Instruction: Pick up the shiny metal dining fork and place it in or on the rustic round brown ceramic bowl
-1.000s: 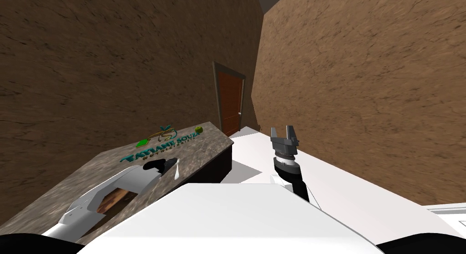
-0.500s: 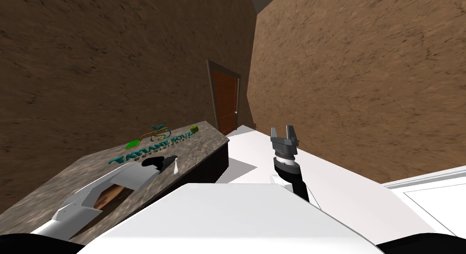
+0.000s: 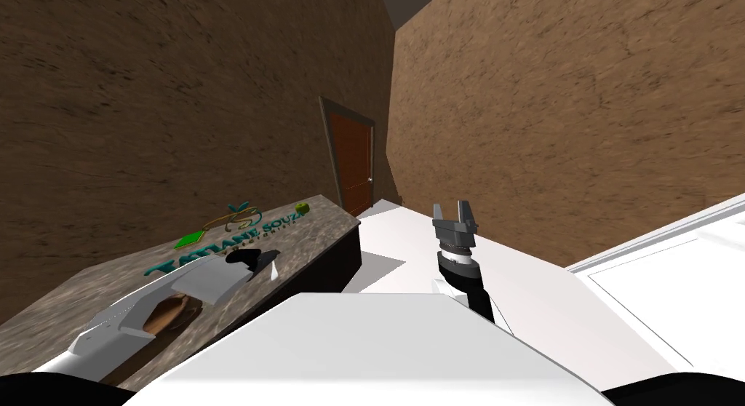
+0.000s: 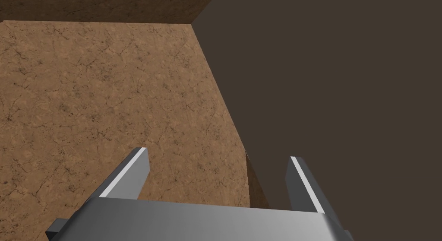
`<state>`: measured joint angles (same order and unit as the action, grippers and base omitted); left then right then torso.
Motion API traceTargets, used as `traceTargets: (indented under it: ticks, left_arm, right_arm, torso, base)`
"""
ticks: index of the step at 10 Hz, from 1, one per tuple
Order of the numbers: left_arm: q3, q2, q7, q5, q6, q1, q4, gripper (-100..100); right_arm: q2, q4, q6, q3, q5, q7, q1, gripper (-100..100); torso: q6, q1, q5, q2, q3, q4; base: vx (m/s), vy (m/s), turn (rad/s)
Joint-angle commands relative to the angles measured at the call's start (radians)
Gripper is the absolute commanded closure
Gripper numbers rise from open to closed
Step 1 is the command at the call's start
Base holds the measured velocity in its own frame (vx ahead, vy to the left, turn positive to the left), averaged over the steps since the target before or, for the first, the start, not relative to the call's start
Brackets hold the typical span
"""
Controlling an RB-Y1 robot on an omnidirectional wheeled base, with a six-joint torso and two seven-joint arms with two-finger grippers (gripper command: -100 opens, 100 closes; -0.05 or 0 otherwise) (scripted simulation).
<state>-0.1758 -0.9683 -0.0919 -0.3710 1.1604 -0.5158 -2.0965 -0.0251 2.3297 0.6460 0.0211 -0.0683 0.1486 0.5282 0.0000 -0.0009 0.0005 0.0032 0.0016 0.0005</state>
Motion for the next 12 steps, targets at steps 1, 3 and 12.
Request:
traceTargets:
  ticks: [1, 3, 12]
  left_arm:
    - [-0.007, -0.016, 0.009, -0.014, 0.035, -0.007, -0.021, -100]
    - [-0.008, -0.025, 0.018, -0.027, 0.068, -0.015, -0.053, -100]
    - [0.055, -0.044, -0.035, -0.110, 0.084, -0.075, -0.216, -100]
  right_arm:
    - [0.000, 0.000, 0.000, 0.000, 0.000, 0.000, 0.000, 0]
    - [0.000, 0.000, 0.000, 0.000, 0.000, 0.000, 0.000, 0]
    - [0.000, 0.000, 0.000, 0.000, 0.000, 0.000, 0.000, 0]
  torso:
    - [0.000, 0.000, 0.000, 0.000, 0.000, 0.000]
    - [0.000, 0.000, 0.000, 0.000, 0.000, 0.000]
    - [0.000, 0.004, 0.001, -0.006, -0.004, -0.001]
  base:
    - [-0.051, -0.010, -0.085]
    - [-0.052, -0.003, -0.090]
    - [0.018, 0.046, 0.066]
